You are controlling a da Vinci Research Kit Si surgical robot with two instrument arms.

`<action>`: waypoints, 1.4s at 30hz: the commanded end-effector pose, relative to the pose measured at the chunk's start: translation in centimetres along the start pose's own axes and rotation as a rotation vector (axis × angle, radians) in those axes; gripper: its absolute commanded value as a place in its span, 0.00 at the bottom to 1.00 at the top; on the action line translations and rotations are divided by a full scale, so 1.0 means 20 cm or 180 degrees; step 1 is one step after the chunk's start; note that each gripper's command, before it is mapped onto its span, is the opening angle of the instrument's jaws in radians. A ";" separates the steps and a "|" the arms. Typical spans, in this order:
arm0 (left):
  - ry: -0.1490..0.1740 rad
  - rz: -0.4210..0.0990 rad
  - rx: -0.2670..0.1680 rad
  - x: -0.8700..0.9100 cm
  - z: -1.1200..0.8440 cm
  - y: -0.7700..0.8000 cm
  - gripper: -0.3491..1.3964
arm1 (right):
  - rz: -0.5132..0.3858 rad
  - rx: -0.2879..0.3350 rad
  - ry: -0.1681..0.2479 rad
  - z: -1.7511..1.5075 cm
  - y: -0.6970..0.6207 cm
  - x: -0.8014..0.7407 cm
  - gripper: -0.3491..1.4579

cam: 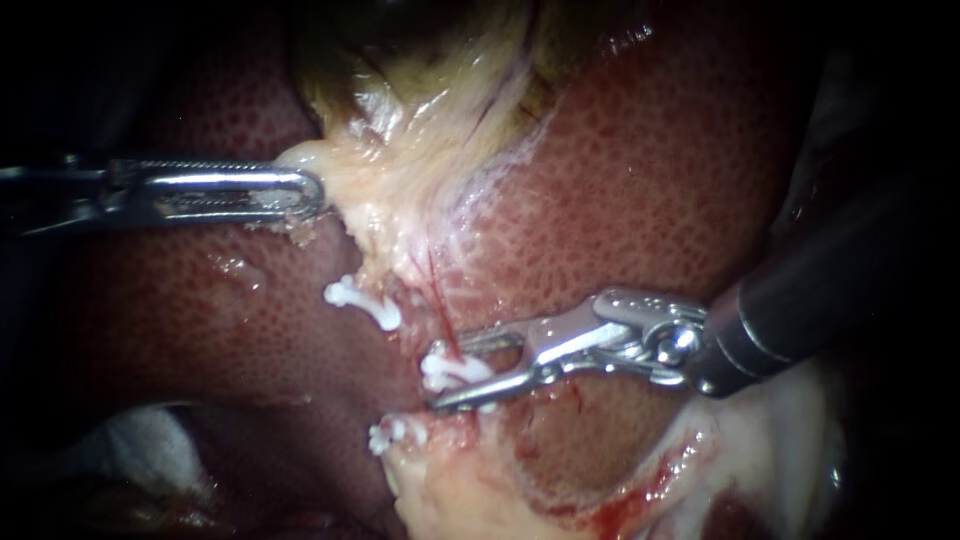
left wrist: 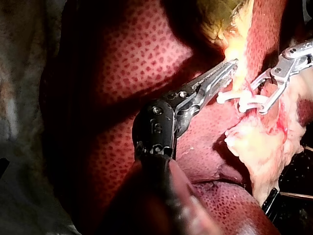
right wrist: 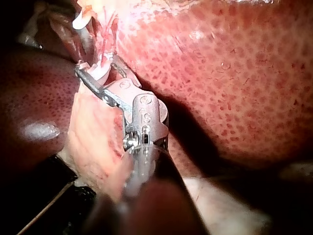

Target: Going back second clip right tube

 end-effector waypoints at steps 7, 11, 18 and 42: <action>-0.0001 0.0000 -0.0001 0.000 0.000 -0.001 0.00 | -0.0074 0.0033 -0.0012 -0.014 -0.003 -0.001 0.47; -0.0004 0.0000 -0.0010 0.000 0.000 -0.001 0.00 | -0.0070 0.0060 -0.0018 -0.023 -0.005 -0.001 0.47; -0.0004 0.0000 -0.0011 0.000 0.000 -0.001 0.00 | -0.0074 0.0050 -0.0017 -0.018 -0.005 -0.002 0.47; -0.0005 0.0002 -0.0012 -0.001 -0.001 -0.002 0.00 | -0.0342 0.0161 -0.0039 -0.041 -0.018 0.013 0.47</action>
